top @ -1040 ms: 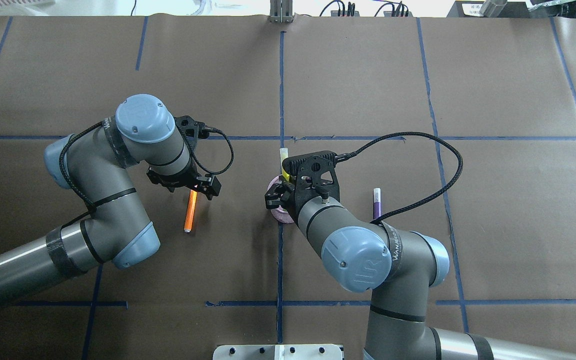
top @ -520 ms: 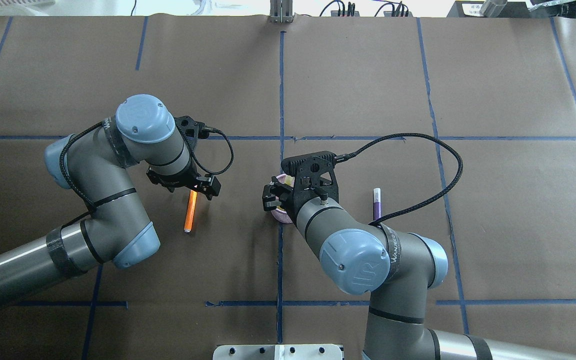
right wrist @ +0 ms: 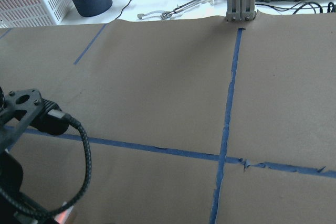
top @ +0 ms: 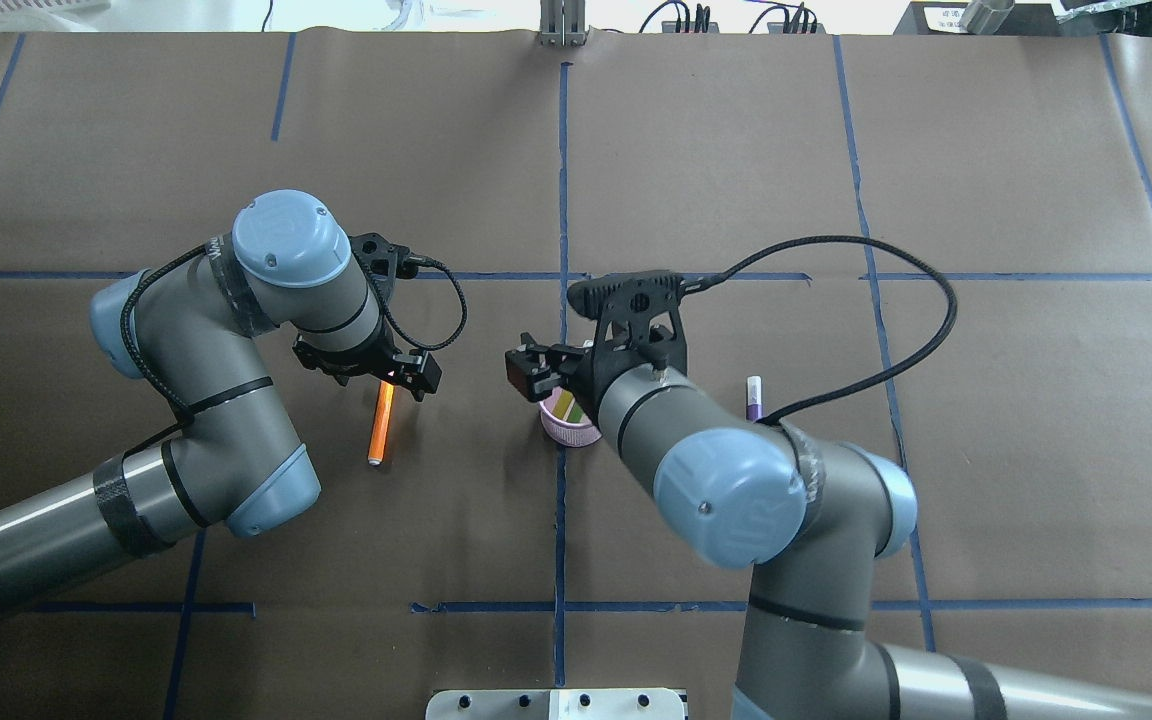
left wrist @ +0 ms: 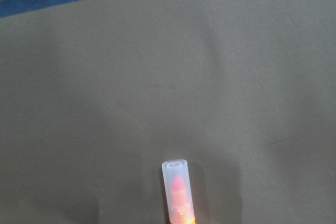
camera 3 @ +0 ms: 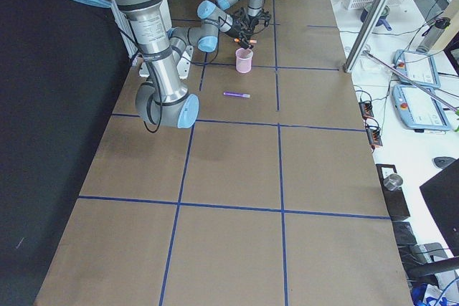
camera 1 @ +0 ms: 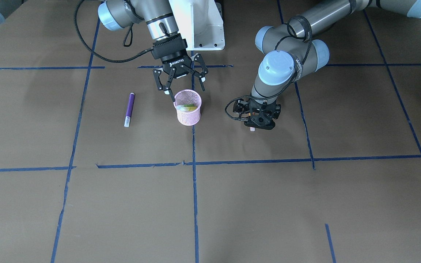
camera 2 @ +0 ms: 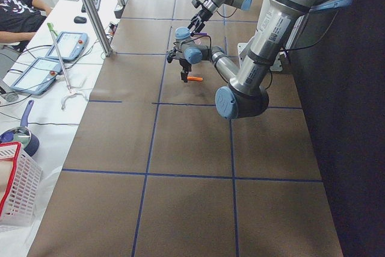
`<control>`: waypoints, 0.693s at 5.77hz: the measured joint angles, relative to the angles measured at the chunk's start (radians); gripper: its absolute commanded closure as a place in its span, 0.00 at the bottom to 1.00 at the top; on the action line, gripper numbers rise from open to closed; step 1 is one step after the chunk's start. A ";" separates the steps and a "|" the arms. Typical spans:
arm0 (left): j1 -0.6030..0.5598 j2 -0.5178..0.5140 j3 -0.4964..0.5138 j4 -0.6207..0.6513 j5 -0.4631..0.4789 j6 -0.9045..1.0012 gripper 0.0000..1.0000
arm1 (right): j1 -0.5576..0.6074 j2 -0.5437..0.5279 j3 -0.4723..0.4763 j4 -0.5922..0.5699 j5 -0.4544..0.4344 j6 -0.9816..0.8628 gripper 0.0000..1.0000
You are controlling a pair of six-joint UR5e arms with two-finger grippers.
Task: Collect pens into pen holder
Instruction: 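Raise the right gripper away from the cup while the left gripper lifts the orange marker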
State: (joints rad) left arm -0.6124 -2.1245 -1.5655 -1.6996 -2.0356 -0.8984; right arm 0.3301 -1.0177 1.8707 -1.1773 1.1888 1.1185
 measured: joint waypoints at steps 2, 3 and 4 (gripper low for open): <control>0.000 0.000 0.001 -0.001 0.000 0.002 0.39 | 0.157 -0.001 0.084 -0.182 0.276 -0.005 0.00; 0.000 0.000 0.001 0.000 0.000 0.002 0.46 | 0.250 -0.003 0.092 -0.277 0.439 -0.030 0.00; 0.000 0.000 0.001 0.000 0.000 0.003 0.60 | 0.328 -0.009 0.093 -0.360 0.575 -0.076 0.00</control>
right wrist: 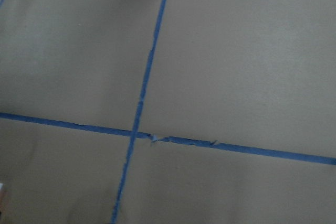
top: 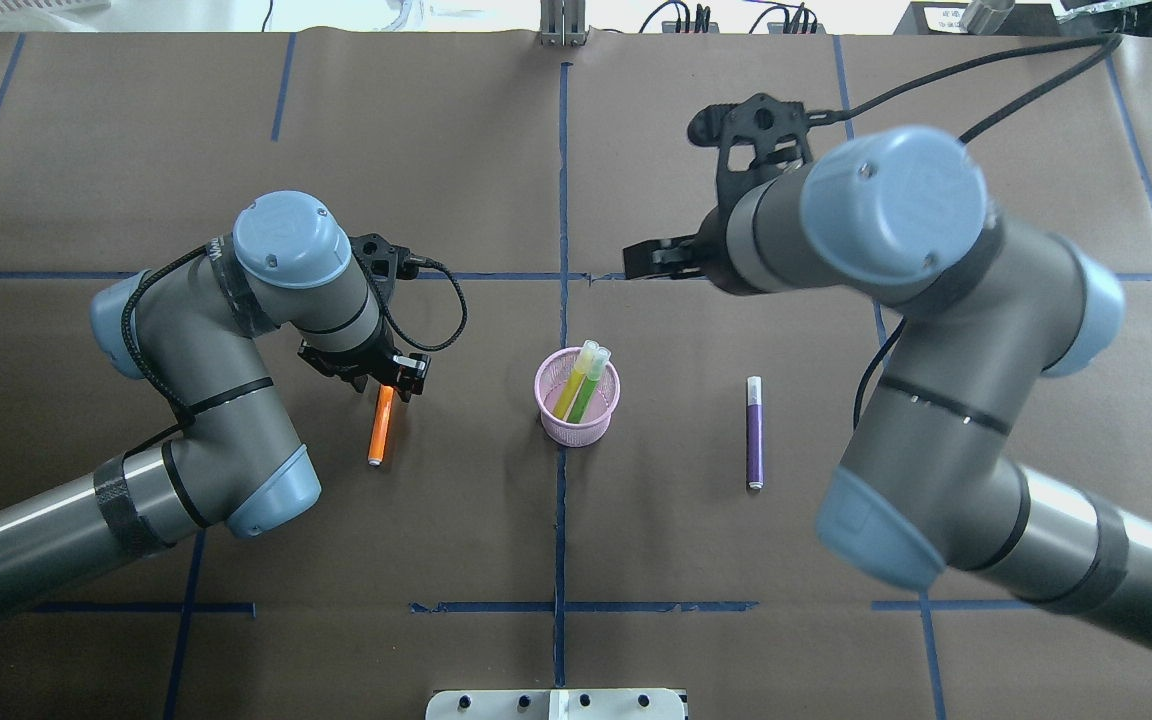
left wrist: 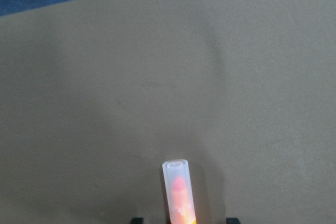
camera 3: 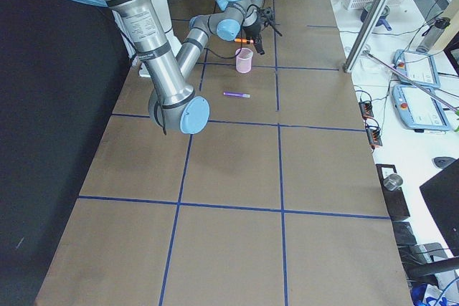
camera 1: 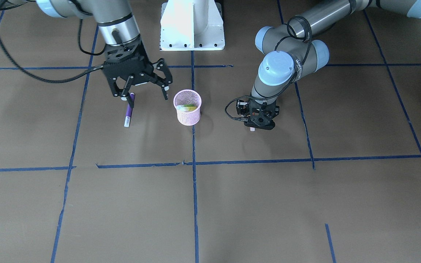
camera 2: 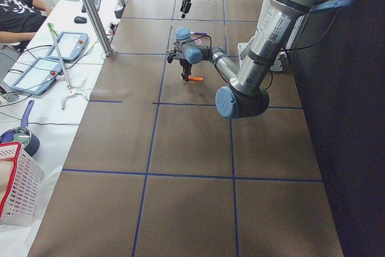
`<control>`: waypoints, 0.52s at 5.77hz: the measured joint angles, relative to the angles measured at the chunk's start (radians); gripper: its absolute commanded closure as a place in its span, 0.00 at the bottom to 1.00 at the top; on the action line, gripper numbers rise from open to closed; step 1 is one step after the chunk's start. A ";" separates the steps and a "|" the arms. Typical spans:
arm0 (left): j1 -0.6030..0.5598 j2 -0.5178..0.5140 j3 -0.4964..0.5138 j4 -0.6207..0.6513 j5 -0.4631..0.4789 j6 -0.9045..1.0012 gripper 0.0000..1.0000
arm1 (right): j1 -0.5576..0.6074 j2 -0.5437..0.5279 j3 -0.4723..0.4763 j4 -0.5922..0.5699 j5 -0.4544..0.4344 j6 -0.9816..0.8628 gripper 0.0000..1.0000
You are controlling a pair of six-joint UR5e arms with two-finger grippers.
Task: Collect pens into pen holder
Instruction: 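Raise the right gripper away from the cup while the left gripper lifts the orange marker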
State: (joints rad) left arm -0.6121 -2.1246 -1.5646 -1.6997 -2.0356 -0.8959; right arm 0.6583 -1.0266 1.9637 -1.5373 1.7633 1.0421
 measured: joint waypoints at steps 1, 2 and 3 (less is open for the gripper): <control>0.000 0.000 0.000 0.000 0.000 0.000 0.76 | 0.049 -0.005 0.000 -0.064 0.085 -0.051 0.00; 0.000 0.000 0.000 0.000 0.000 0.001 0.76 | 0.074 -0.007 0.001 -0.102 0.126 -0.088 0.00; 0.000 0.001 0.000 0.000 0.000 0.001 0.76 | 0.083 -0.007 0.001 -0.114 0.138 -0.100 0.00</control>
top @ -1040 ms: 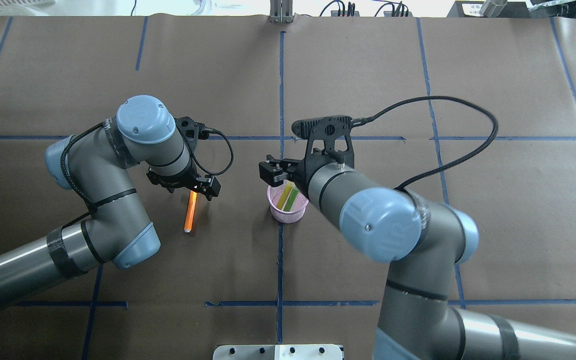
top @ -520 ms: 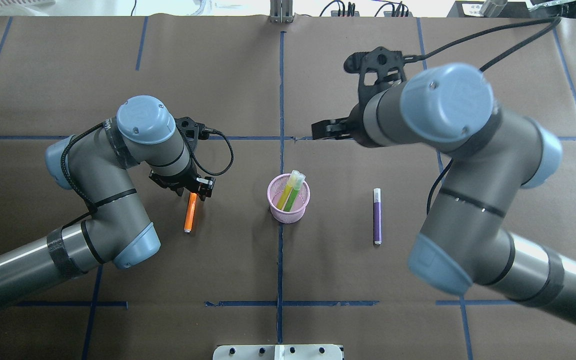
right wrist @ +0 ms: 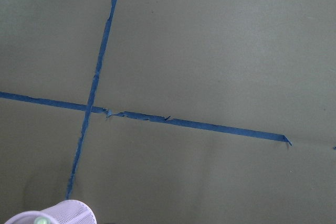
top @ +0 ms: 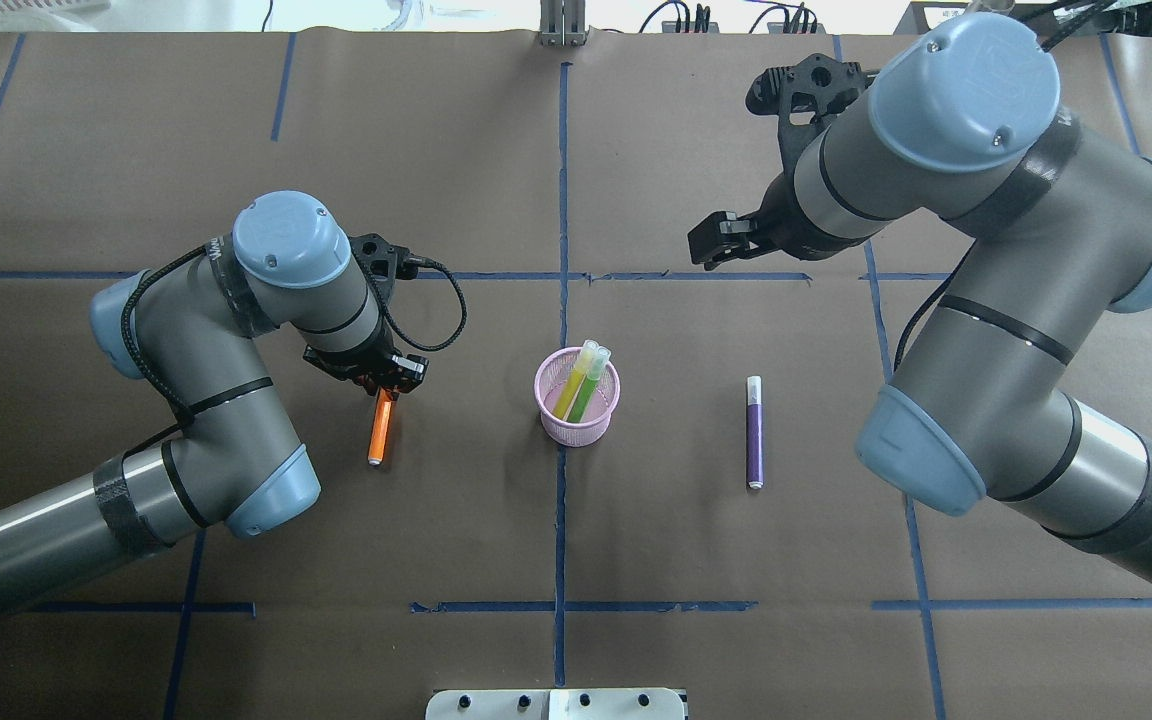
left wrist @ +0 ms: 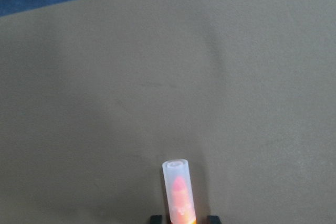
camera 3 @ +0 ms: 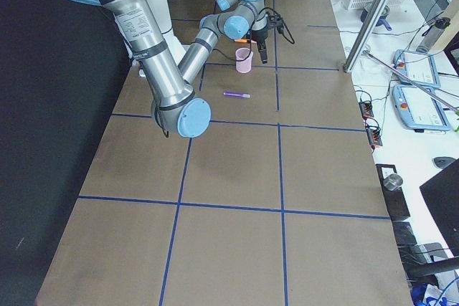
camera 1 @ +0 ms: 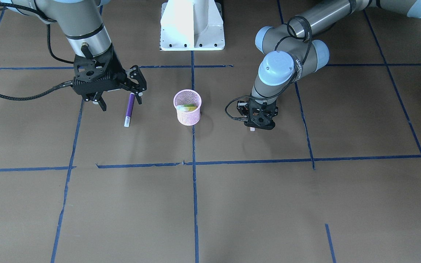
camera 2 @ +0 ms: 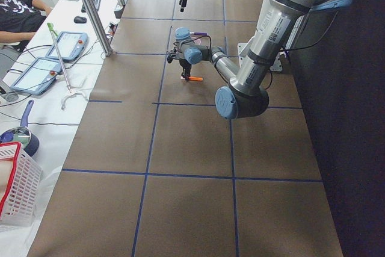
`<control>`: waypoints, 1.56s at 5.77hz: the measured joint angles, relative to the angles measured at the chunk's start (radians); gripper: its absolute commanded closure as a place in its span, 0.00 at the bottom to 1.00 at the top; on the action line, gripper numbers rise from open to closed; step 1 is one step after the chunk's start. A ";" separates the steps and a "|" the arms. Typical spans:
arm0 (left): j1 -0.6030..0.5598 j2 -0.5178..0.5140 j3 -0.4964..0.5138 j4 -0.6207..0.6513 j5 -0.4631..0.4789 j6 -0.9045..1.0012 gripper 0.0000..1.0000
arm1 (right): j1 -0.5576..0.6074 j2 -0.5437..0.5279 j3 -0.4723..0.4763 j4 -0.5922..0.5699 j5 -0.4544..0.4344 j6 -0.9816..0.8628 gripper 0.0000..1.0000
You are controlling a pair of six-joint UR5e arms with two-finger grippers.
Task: Collect pens into pen holder
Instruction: 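Raise the right gripper away from the cup while the left gripper lifts the orange marker, then carry orange marker over cup with left gripper while right descends to purple marker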
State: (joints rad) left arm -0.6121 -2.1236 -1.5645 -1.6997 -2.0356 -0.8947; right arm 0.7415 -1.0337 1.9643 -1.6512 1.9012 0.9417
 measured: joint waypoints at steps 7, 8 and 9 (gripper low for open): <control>-0.091 -0.014 -0.117 0.001 0.026 0.001 1.00 | 0.023 -0.026 -0.059 -0.084 0.054 -0.019 0.00; -0.098 -0.032 -0.154 -0.017 0.075 -0.001 1.00 | 0.011 -0.043 -0.089 -0.089 0.070 -0.022 0.00; -0.102 -0.044 -0.181 -0.082 0.133 -0.006 1.00 | -0.013 -0.065 -0.112 -0.086 0.077 -0.023 0.00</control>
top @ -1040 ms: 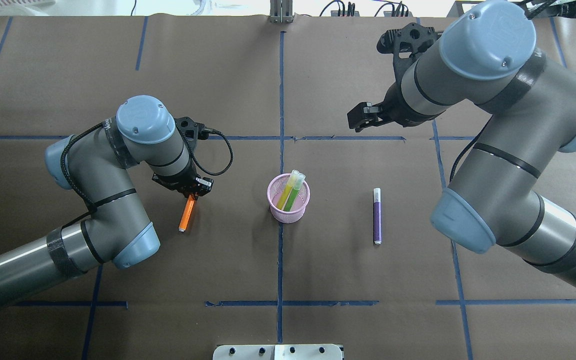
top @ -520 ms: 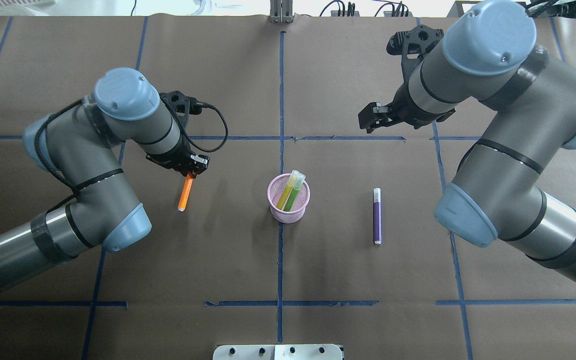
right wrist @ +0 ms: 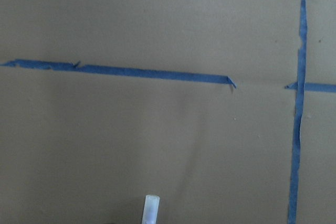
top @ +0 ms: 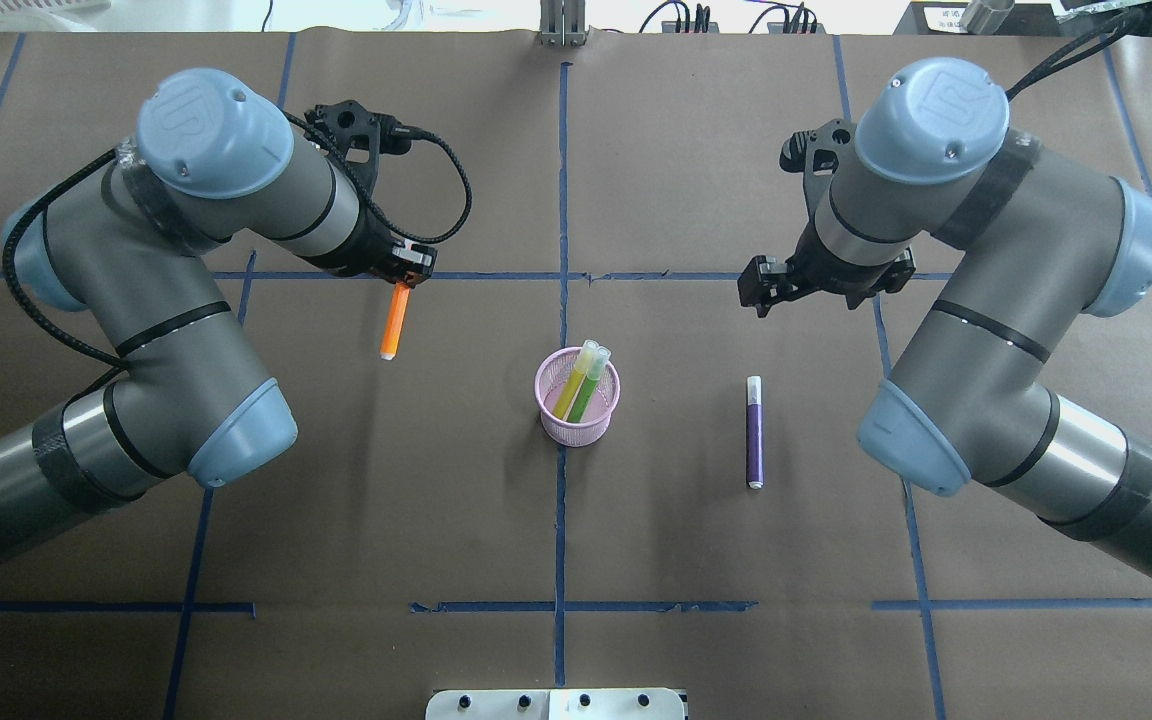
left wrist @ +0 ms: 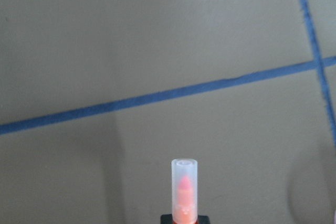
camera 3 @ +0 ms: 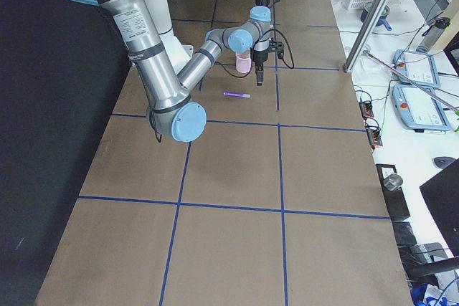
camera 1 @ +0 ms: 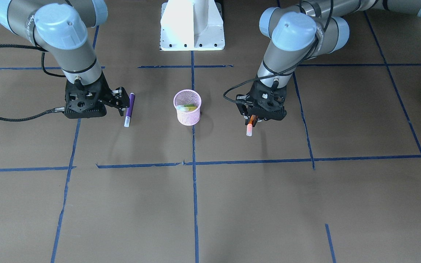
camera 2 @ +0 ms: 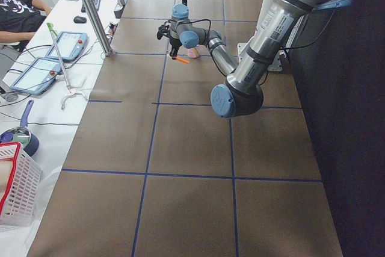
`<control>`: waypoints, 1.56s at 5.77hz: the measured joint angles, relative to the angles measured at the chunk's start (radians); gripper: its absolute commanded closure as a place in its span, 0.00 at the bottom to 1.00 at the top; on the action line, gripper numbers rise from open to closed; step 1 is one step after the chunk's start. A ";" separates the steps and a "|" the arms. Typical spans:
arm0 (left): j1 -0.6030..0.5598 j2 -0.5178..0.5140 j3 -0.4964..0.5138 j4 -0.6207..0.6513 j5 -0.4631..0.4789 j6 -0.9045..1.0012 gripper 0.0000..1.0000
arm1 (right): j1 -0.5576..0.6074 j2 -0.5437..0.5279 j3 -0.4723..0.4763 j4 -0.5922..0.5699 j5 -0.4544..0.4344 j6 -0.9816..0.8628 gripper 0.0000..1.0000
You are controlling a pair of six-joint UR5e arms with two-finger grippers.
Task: Collect pens into pen holder
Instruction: 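Carry orange marker over cup with left gripper while right descends to purple marker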
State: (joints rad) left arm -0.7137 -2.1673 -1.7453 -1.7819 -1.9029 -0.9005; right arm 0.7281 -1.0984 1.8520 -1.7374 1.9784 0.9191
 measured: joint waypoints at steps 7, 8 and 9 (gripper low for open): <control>0.226 -0.035 0.004 -0.533 0.510 -0.293 1.00 | -0.103 -0.002 -0.130 0.128 0.022 0.061 0.00; 0.243 -0.033 0.007 -0.542 0.544 -0.294 1.00 | -0.105 -0.005 -0.158 0.151 0.048 0.065 0.00; 0.254 -0.024 0.009 -0.550 0.566 -0.293 1.00 | -0.105 -0.009 -0.176 0.166 0.076 0.072 0.00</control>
State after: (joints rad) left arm -0.4598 -2.1916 -1.7366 -2.3322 -1.3366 -1.1932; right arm 0.6232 -1.1074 1.6763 -1.5713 2.0549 0.9907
